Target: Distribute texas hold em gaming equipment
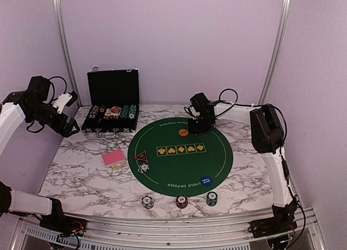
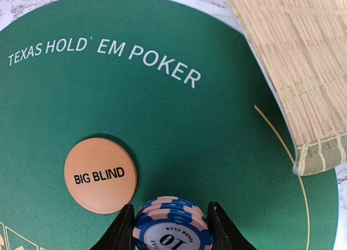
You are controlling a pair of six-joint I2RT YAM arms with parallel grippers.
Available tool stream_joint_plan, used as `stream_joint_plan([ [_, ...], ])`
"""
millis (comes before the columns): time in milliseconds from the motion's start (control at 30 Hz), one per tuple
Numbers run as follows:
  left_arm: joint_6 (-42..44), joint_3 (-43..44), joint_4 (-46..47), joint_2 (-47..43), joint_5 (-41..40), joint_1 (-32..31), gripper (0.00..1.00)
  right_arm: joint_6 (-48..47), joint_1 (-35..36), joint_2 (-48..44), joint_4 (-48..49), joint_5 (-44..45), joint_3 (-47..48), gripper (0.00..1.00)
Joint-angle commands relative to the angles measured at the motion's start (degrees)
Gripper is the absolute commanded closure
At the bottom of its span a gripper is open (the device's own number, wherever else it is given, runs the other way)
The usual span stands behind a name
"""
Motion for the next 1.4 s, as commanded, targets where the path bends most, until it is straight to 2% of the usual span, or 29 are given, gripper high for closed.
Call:
stream_joint_plan([
  [0, 0.4, 0.4, -1.2, 0.0, -0.1, -0.2, 0.01, 0.4, -0.7, 1.5, 0.7, 0.7, 2.5, 0.90],
  [233, 0.5, 0.4, -1.2, -0.2, -0.2, -0.2, 0.01, 0.5, -0.8, 1.8, 0.7, 0.7, 0.9, 0.87],
  [300, 0.5, 0.3, -1.2, -0.2, -0.1, -0.2, 0.01, 0.5, -0.8, 1.8, 0.6, 0.7, 0.7, 0.78],
  [433, 0.4, 0.4, -1.1, -0.4, -0.2, -0.2, 0.01, 0.4, -0.8, 1.8, 0.3, 0.9, 0.7, 0.54],
  [533, 0.4, 0.4, -1.2, -0.7, -0.3, -0.2, 0.01, 0.4, -0.8, 1.4, 0.0, 1.1, 0.9, 0.46],
  [667, 0.4, 0.5, -1.3, -0.9, -0.3, -0.2, 0.01, 0.2, -0.8, 0.6, -0.4, 1.3, 1.1, 0.42],
  [933, 0.3, 0.8, -1.4, -1.0, -0.4, -0.2, 0.01, -0.4, 0.1, -4.4, -1.0, 1.9, 0.2, 0.41],
  [1067, 0.4, 1.1, -1.5, -1.2, -0.7, -0.2, 0.01, -0.5, 3.0, -10.0, -1.8, 4.2, -3.2, 0.39],
  [1133, 0.5, 1.1, -1.6, -1.1, -0.7, -0.2, 0.01, -0.3, 4.9, -13.4, -2.1, 5.0, -5.7, 0.36],
  [1367, 0.8, 1.2, -2.2, -1.3, -0.6, -0.2, 0.01, 0.3, 16.8, -24.7, -2.1, 4.4, -16.7, 0.14],
])
